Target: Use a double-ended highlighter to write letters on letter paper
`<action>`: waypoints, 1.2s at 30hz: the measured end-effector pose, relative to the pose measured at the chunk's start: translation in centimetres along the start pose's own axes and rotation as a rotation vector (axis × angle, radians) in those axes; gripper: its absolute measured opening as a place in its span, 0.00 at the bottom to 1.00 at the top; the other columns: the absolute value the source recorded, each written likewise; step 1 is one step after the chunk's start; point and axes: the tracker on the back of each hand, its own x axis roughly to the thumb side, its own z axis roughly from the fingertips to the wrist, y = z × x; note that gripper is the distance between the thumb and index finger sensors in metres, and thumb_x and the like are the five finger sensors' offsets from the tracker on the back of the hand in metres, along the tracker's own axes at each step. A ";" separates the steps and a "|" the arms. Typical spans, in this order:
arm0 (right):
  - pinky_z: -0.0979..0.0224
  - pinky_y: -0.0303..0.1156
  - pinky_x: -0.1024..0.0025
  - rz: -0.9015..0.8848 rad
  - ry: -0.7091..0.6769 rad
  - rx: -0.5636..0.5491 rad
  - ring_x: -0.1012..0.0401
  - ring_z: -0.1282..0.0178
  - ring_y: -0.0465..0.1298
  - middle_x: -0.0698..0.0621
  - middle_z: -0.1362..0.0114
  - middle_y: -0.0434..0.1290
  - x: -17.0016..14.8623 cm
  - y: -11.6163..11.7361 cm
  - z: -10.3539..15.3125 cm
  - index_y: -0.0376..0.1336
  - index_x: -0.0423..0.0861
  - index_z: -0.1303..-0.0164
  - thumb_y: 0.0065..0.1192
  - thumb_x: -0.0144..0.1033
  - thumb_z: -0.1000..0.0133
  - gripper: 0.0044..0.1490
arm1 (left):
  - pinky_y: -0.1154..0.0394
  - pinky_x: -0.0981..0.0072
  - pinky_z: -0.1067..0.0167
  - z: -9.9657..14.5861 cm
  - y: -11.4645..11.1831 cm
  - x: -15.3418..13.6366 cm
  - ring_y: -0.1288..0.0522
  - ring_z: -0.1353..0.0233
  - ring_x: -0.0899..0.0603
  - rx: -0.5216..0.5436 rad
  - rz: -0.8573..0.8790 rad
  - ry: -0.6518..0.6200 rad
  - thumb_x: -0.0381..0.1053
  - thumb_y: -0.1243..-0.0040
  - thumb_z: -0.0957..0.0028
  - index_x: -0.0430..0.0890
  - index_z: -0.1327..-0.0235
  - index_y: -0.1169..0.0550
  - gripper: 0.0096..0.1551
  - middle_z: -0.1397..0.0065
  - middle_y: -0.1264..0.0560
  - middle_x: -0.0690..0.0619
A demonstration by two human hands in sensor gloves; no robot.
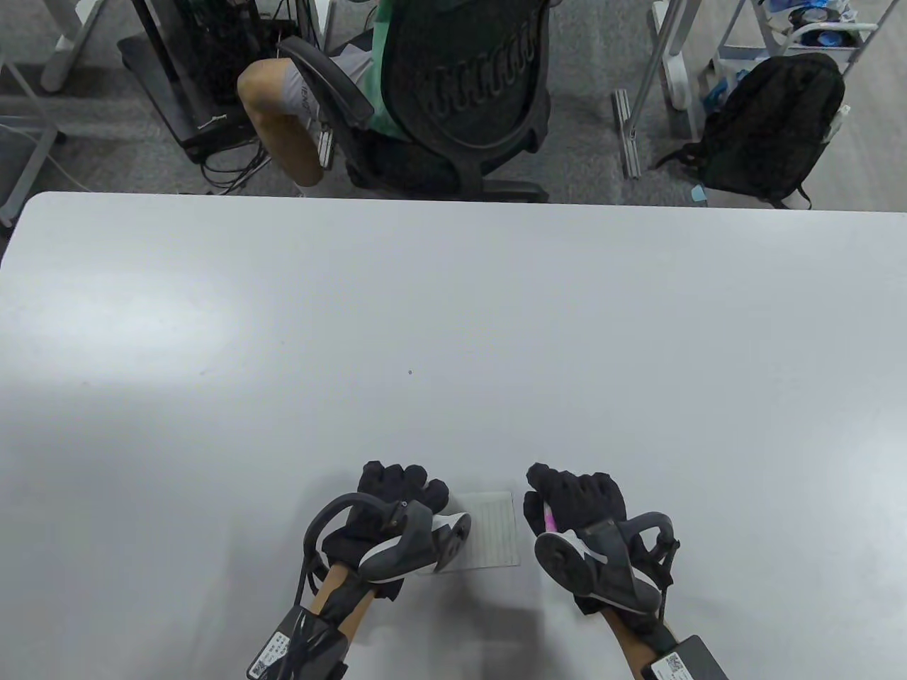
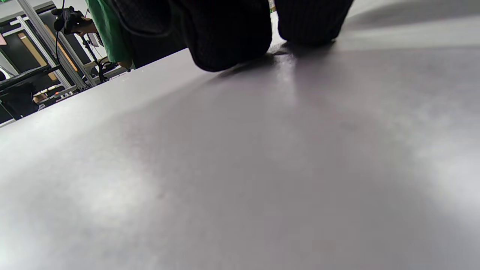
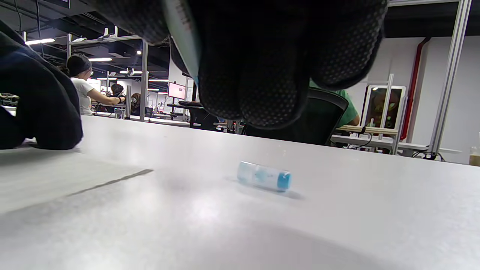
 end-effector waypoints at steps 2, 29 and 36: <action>0.34 0.74 0.42 -0.032 -0.016 0.004 0.48 0.45 0.82 0.42 0.40 0.80 0.1 -0.2 -0.1 0.61 0.45 0.29 0.47 0.51 0.39 0.32 | 0.34 0.41 0.21 -0.1 0.0 -0.3 0.26 0.27 0.49 -0.005 0.027 0.004 0.54 0.44 0.38 0.64 0.27 0.33 0.25 0.21 0.31 0.54; 0.29 0.71 0.43 -0.343 -0.238 0.171 0.50 0.41 0.82 0.44 0.36 0.80 6.1 1.8 -2.5 0.64 0.50 0.30 0.55 0.50 0.42 0.31 | 0.34 0.43 0.21 -0.1 -0.9 -1.5 0.29 0.26 0.49 -0.010 0.186 0.012 0.54 0.45 0.38 0.66 0.28 0.33 0.24 0.21 0.33 0.55; 0.29 0.71 0.43 -0.273 -0.258 0.165 0.50 0.40 0.81 0.44 0.35 0.79 6.9 2.3 -3.0 0.64 0.50 0.30 0.56 0.50 0.42 0.31 | 0.34 0.44 0.21 -0.2 -1.1 -1.8 0.30 0.26 0.50 -0.022 0.236 0.016 0.54 0.44 0.38 0.66 0.28 0.33 0.24 0.21 0.34 0.55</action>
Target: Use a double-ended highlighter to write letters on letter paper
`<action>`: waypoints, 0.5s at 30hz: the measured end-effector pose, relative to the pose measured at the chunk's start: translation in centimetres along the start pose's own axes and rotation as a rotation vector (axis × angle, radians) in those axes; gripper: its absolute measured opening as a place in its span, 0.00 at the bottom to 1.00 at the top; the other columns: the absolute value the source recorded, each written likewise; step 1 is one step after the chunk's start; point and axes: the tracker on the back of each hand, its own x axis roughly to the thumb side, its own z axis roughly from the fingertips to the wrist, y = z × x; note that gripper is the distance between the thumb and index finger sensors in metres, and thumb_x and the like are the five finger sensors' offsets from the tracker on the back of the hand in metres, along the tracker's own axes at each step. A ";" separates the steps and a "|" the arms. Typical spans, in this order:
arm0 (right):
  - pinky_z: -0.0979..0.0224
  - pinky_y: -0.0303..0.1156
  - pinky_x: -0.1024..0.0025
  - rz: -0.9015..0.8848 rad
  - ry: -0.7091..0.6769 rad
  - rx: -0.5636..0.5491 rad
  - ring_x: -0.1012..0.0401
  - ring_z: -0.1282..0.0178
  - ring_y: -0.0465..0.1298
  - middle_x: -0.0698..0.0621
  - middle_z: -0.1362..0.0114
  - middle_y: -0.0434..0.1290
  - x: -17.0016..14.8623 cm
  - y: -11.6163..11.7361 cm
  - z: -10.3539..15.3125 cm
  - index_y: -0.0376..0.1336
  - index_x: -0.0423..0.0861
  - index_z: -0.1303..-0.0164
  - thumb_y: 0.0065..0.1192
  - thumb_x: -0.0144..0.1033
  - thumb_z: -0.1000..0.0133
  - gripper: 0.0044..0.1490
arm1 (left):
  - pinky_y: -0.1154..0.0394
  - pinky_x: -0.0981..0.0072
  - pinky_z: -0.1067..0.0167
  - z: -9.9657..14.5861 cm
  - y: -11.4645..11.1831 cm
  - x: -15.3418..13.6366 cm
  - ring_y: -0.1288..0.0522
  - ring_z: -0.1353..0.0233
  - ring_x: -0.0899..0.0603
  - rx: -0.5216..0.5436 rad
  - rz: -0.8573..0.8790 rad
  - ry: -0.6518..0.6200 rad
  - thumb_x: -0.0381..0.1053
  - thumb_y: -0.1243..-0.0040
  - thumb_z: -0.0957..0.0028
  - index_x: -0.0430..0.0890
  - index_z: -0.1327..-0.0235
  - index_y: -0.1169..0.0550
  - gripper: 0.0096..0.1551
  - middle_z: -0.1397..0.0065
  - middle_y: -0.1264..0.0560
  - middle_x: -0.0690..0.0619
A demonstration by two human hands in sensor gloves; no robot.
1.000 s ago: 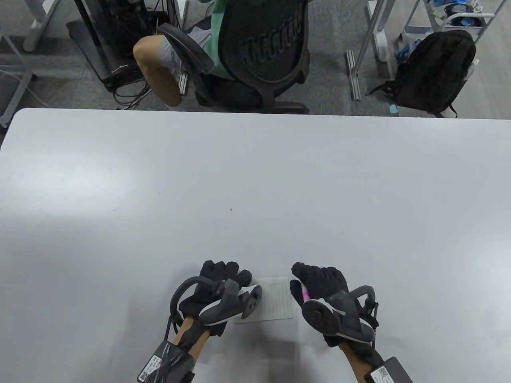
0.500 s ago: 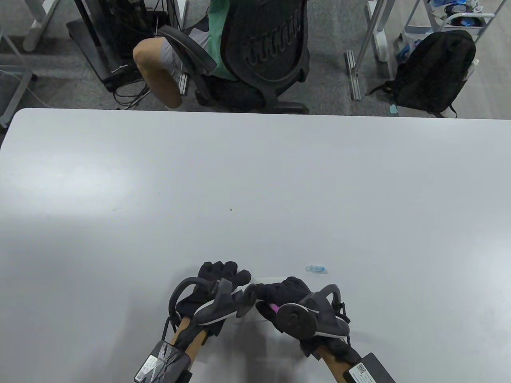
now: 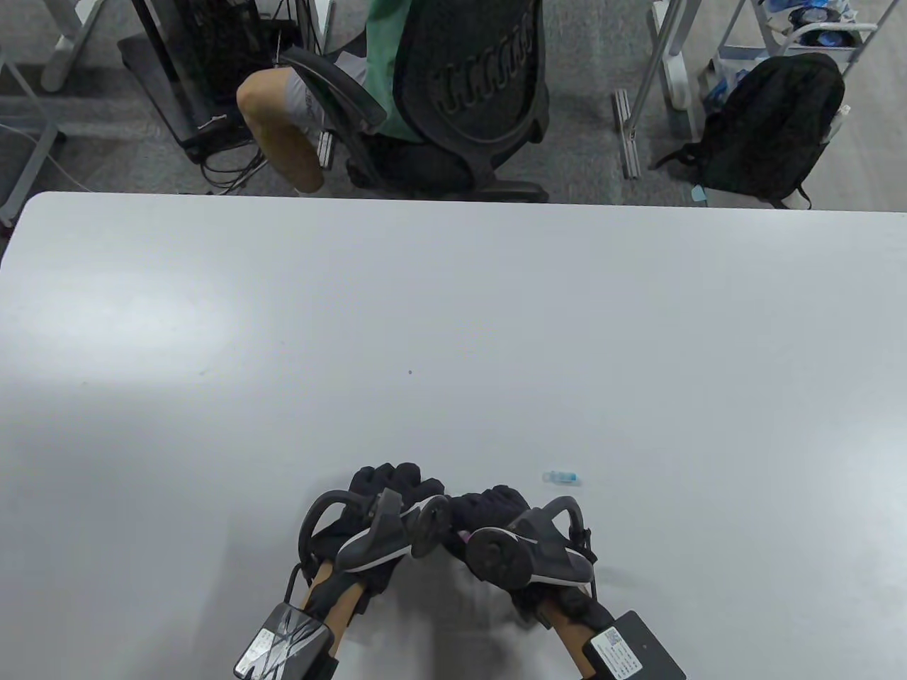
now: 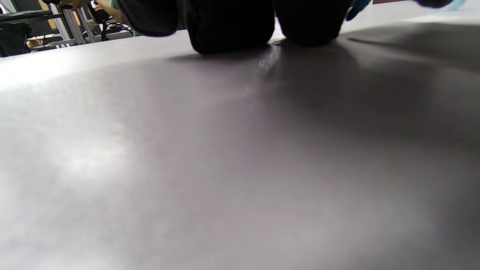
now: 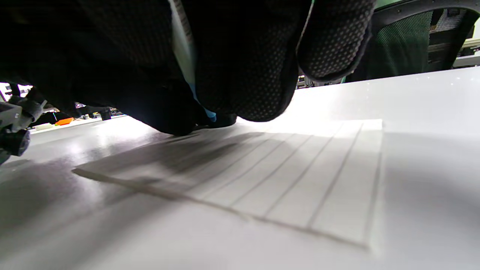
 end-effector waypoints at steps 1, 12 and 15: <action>0.29 0.71 0.43 0.014 -0.003 -0.001 0.50 0.40 0.81 0.44 0.35 0.79 0.0 0.0 -0.1 0.64 0.50 0.30 0.56 0.50 0.42 0.31 | 0.34 0.44 0.21 0.0 0.0 0.0 0.30 0.26 0.49 -0.001 0.005 0.000 0.54 0.44 0.38 0.66 0.28 0.33 0.24 0.21 0.34 0.55; 0.30 0.72 0.43 0.033 0.002 0.007 0.49 0.40 0.81 0.44 0.36 0.79 0.2 0.3 -0.4 0.64 0.51 0.31 0.57 0.49 0.43 0.30 | 0.34 0.45 0.21 -0.1 -0.2 -0.4 0.30 0.26 0.50 -0.003 0.041 0.003 0.54 0.44 0.38 0.66 0.29 0.32 0.24 0.21 0.35 0.57; 0.30 0.72 0.43 0.034 0.000 0.002 0.49 0.41 0.81 0.43 0.36 0.80 0.3 0.3 -0.4 0.64 0.51 0.31 0.58 0.49 0.43 0.30 | 0.34 0.45 0.21 -0.1 -0.2 -0.4 0.30 0.26 0.50 -0.002 0.043 0.004 0.54 0.44 0.38 0.66 0.29 0.32 0.24 0.21 0.35 0.57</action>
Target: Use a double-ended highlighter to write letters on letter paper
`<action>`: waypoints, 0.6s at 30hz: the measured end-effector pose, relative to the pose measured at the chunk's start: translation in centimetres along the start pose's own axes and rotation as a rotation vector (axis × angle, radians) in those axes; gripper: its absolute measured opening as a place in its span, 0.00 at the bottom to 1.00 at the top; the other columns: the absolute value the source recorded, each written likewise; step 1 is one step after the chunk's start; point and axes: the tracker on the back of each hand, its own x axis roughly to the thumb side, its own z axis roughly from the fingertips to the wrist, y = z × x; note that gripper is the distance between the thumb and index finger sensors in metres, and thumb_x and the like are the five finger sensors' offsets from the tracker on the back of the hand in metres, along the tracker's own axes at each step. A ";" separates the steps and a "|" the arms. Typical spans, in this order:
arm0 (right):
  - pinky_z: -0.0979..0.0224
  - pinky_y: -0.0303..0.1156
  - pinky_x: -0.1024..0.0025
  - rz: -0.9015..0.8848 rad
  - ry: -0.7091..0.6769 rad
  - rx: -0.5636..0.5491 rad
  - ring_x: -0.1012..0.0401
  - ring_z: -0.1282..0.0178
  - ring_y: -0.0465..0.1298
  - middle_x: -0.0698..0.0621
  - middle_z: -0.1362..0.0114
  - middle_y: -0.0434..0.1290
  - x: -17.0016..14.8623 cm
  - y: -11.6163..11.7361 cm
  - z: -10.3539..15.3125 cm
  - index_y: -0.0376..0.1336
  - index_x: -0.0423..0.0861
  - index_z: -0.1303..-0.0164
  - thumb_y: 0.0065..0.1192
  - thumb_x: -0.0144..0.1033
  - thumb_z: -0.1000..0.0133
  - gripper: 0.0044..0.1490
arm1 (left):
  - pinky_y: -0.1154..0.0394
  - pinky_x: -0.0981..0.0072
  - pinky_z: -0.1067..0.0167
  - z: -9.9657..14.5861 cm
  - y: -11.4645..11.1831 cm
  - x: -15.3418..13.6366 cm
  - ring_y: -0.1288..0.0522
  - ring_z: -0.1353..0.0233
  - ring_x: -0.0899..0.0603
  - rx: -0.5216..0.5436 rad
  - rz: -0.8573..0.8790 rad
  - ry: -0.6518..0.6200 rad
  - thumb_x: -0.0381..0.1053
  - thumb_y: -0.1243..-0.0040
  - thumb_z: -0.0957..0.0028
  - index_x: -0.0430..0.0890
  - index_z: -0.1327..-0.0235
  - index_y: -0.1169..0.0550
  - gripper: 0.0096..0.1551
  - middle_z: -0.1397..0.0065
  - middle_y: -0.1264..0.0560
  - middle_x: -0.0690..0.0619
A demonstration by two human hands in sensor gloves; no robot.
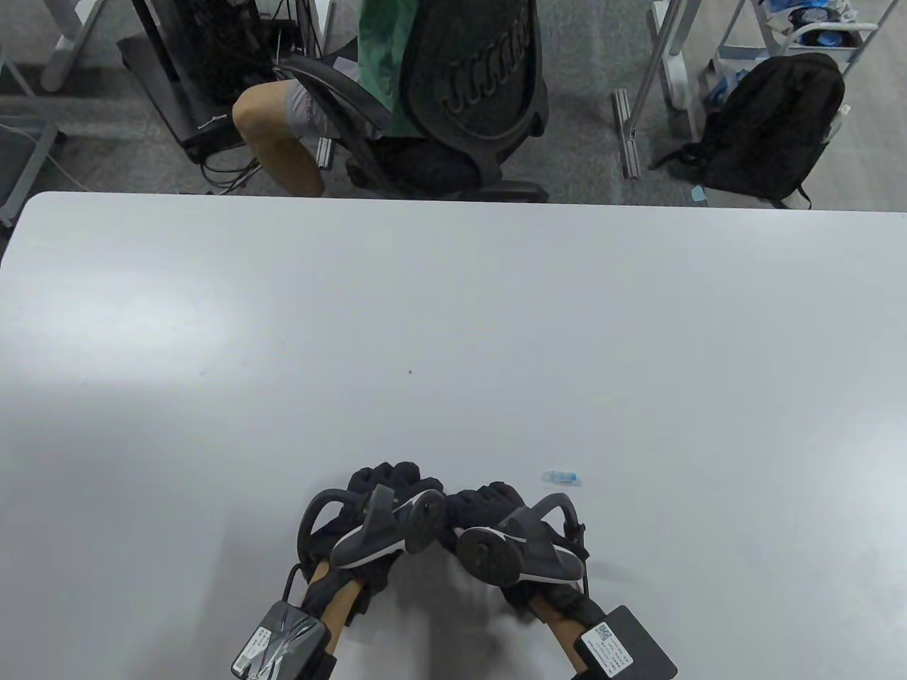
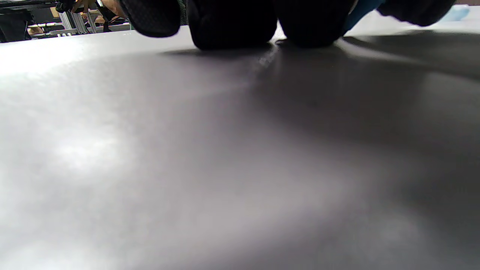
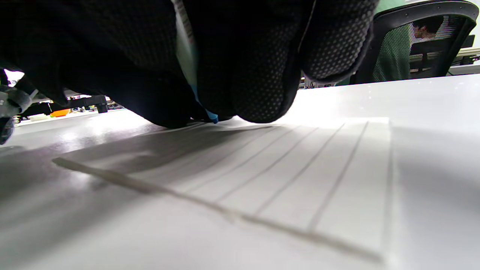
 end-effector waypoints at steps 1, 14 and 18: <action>0.30 0.72 0.43 -0.004 0.001 -0.002 0.49 0.41 0.81 0.43 0.36 0.80 0.0 0.1 0.0 0.64 0.50 0.31 0.58 0.49 0.43 0.30 | 0.34 0.45 0.21 0.0 0.0 -0.1 0.30 0.26 0.50 0.001 0.004 0.001 0.54 0.44 0.39 0.66 0.29 0.32 0.24 0.21 0.35 0.57; 0.30 0.72 0.43 -0.124 -0.055 0.092 0.49 0.42 0.82 0.43 0.38 0.81 0.5 -0.3 0.3 0.67 0.49 0.33 0.59 0.49 0.43 0.30 | 0.33 0.45 0.22 -0.1 0.0 -0.3 0.30 0.26 0.50 0.000 0.035 0.013 0.55 0.43 0.39 0.66 0.30 0.31 0.24 0.21 0.35 0.56; 0.29 0.72 0.43 -0.201 -0.097 0.161 0.50 0.41 0.82 0.45 0.38 0.81 1.1 -0.2 0.8 0.68 0.50 0.34 0.60 0.49 0.43 0.29 | 0.33 0.45 0.22 -0.1 0.0 -0.3 0.30 0.26 0.50 0.000 0.032 0.012 0.55 0.43 0.39 0.66 0.30 0.32 0.24 0.21 0.35 0.56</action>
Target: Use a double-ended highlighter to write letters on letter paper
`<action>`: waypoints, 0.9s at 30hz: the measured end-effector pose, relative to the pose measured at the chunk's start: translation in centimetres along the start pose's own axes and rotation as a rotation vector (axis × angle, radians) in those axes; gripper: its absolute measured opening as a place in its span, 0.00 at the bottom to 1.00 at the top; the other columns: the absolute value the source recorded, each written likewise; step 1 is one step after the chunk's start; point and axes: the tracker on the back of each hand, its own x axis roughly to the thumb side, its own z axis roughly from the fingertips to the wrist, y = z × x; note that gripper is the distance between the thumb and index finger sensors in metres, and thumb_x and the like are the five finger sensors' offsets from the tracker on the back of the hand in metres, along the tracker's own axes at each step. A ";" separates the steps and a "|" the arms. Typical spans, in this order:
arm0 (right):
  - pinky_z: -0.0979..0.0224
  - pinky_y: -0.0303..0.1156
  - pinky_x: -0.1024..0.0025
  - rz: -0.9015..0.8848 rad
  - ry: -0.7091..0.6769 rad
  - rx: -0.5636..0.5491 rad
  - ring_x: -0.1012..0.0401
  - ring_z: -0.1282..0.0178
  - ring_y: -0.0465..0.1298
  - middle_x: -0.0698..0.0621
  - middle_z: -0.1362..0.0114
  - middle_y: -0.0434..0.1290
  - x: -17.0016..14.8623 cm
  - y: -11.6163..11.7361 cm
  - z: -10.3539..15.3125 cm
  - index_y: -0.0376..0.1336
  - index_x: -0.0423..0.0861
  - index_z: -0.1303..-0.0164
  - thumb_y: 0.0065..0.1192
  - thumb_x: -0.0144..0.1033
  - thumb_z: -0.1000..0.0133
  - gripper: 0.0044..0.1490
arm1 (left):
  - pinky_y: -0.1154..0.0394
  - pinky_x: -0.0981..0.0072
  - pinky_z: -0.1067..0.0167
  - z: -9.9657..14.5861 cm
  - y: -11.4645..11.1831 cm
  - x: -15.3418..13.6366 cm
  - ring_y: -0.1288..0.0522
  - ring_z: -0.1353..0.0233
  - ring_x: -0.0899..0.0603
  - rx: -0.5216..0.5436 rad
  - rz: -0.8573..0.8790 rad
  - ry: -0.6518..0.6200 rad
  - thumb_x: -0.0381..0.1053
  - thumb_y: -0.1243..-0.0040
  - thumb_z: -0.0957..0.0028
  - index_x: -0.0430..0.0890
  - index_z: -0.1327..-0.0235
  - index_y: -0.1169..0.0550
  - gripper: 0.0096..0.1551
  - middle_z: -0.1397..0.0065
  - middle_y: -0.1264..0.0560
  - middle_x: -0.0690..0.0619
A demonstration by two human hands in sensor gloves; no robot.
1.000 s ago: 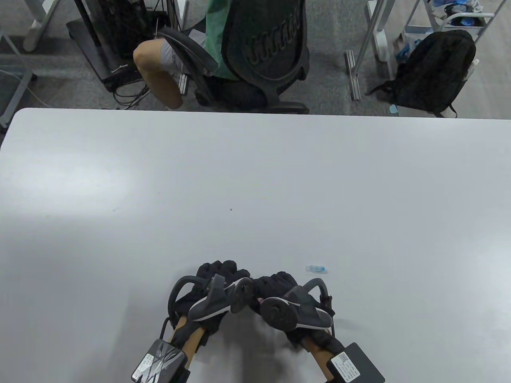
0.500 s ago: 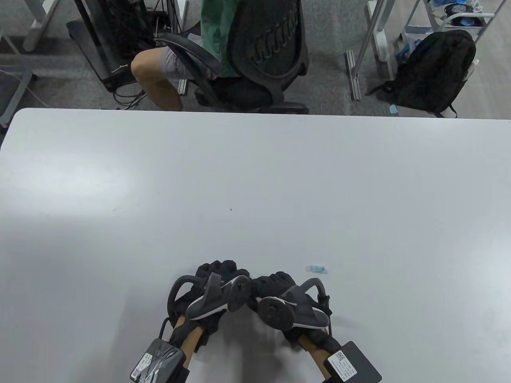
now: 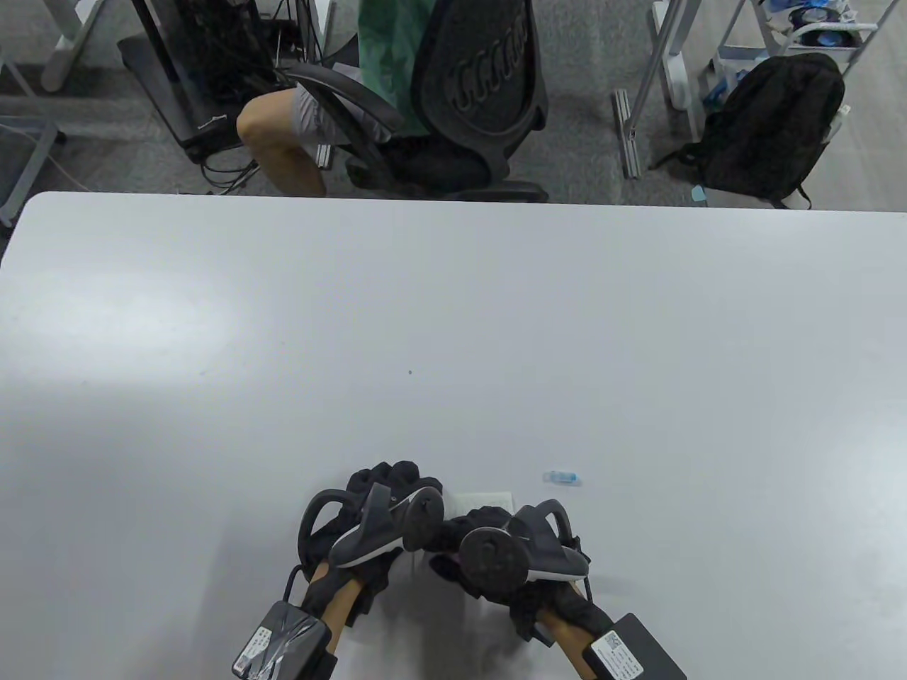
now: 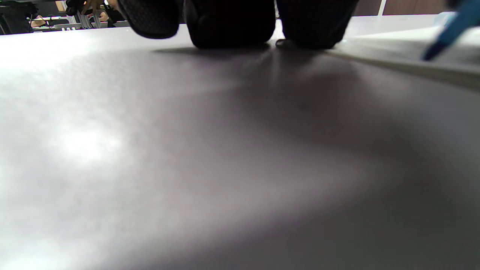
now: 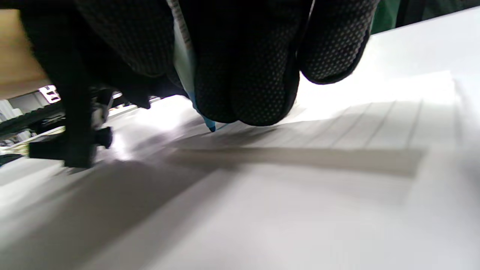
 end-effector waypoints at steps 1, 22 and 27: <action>0.29 0.72 0.43 -0.004 -0.006 0.009 0.50 0.41 0.82 0.45 0.37 0.81 0.1 0.1 0.1 0.68 0.50 0.34 0.59 0.49 0.43 0.29 | 0.33 0.45 0.22 0.0 0.0 0.0 0.30 0.26 0.50 0.000 0.000 0.000 0.55 0.43 0.39 0.66 0.30 0.32 0.24 0.21 0.35 0.56; 0.30 0.71 0.41 0.092 0.138 -0.141 0.47 0.40 0.80 0.41 0.36 0.79 -1.6 0.0 -1.0 0.65 0.47 0.31 0.59 0.46 0.42 0.30 | 0.33 0.45 0.22 0.0 0.0 0.2 0.30 0.26 0.49 0.002 -0.023 -0.003 0.55 0.44 0.39 0.66 0.29 0.32 0.24 0.21 0.34 0.56; 0.32 0.71 0.39 0.011 0.128 -0.045 0.45 0.43 0.81 0.38 0.39 0.81 -1.4 -0.7 -0.3 0.67 0.43 0.33 0.60 0.45 0.42 0.31 | 0.33 0.45 0.22 0.0 0.0 0.2 0.30 0.26 0.49 0.001 -0.025 -0.003 0.55 0.44 0.38 0.65 0.29 0.32 0.24 0.21 0.35 0.56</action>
